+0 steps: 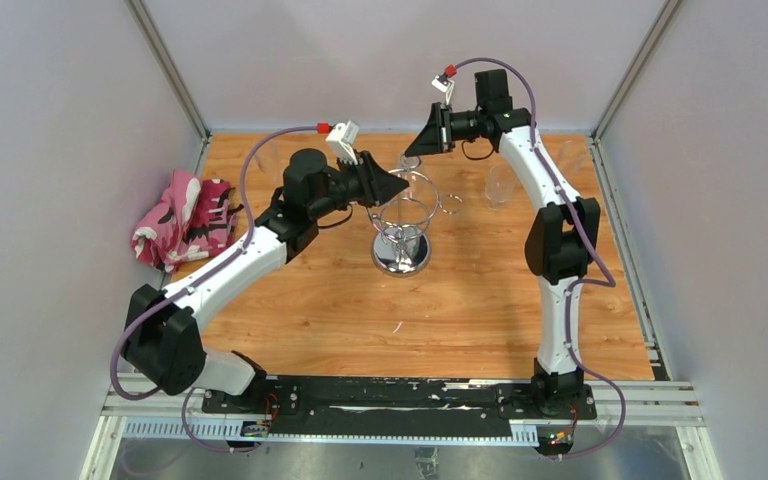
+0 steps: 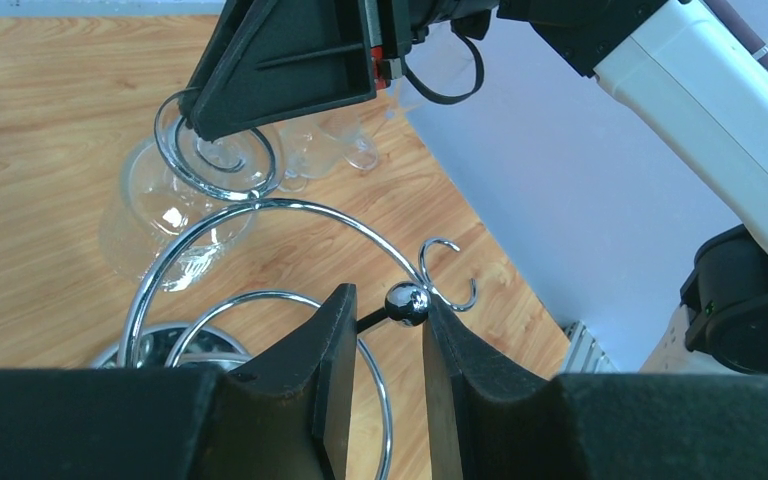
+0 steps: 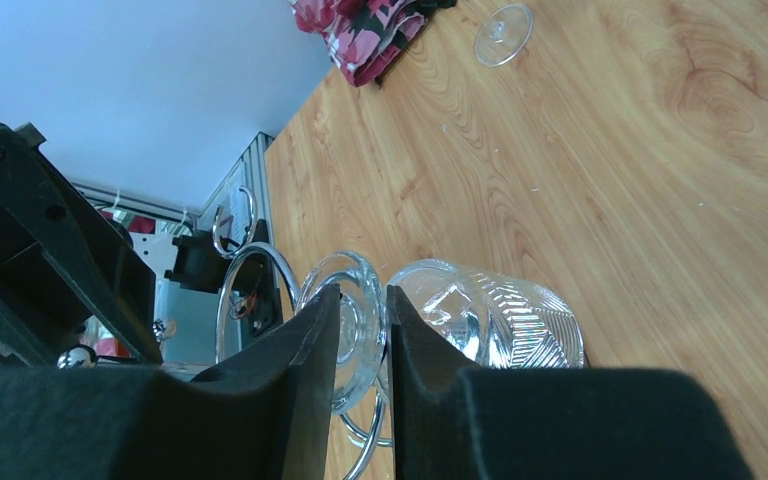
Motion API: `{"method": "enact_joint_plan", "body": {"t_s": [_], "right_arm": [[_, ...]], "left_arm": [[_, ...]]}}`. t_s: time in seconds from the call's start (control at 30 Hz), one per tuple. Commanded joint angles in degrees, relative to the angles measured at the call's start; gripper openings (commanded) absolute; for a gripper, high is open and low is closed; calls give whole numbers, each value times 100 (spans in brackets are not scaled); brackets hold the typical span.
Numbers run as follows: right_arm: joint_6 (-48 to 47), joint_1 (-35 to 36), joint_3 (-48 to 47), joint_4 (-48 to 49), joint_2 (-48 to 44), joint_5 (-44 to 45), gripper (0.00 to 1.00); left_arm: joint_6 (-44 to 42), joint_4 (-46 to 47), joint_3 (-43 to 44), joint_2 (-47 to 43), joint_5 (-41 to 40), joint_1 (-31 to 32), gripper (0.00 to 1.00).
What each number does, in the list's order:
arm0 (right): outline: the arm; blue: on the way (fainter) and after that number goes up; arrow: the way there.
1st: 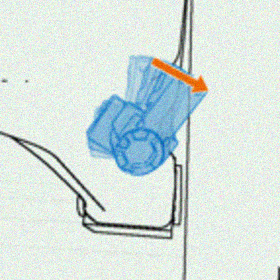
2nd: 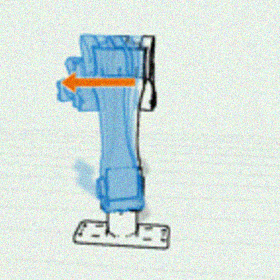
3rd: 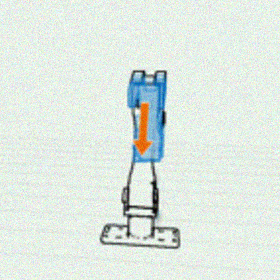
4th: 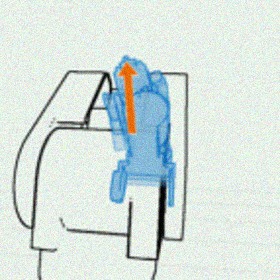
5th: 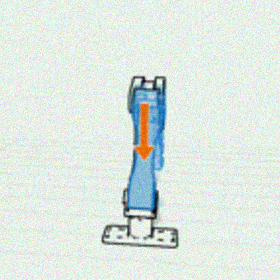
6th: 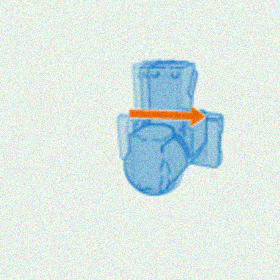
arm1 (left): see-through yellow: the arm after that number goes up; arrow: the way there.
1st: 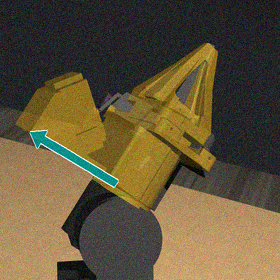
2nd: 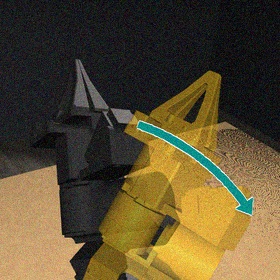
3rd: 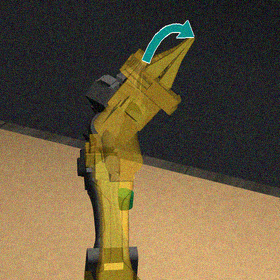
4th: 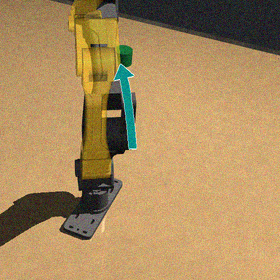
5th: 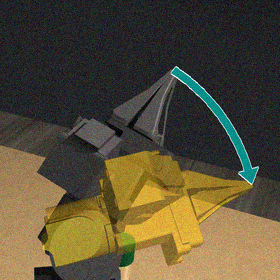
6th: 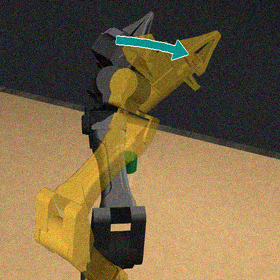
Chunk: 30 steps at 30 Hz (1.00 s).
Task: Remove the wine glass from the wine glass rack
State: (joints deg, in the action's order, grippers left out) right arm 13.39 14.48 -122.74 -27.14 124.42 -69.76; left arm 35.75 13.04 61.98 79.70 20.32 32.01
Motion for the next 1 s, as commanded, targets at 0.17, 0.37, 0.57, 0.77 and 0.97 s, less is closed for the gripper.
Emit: {"method": "enact_joint_plan", "body": {"t_s": [0.17, 0.37, 0.57, 0.77, 0.97], "right_arm": [[-869, 1, -1040, -1182, 171, 593, 27], [-1400, 23, -1333, -1944, 247, 1605, 29], [-1723, 96, -1268, -2099, 114, 1774, 20], [-1678, 90, -1283, -2126, 183, 1444, 5], [-1641, 82, -1181, -2085, 118, 1133, 0]], "left_arm": [[364, -333, 10, 348, 271, 50, 0], [395, -280, 22, 446, 325, 51, 0], [433, -247, 68, 566, 401, 51, 0], [435, -249, 68, 619, 393, 51, 0], [436, -249, 60, 662, 410, 46, 0]]}}
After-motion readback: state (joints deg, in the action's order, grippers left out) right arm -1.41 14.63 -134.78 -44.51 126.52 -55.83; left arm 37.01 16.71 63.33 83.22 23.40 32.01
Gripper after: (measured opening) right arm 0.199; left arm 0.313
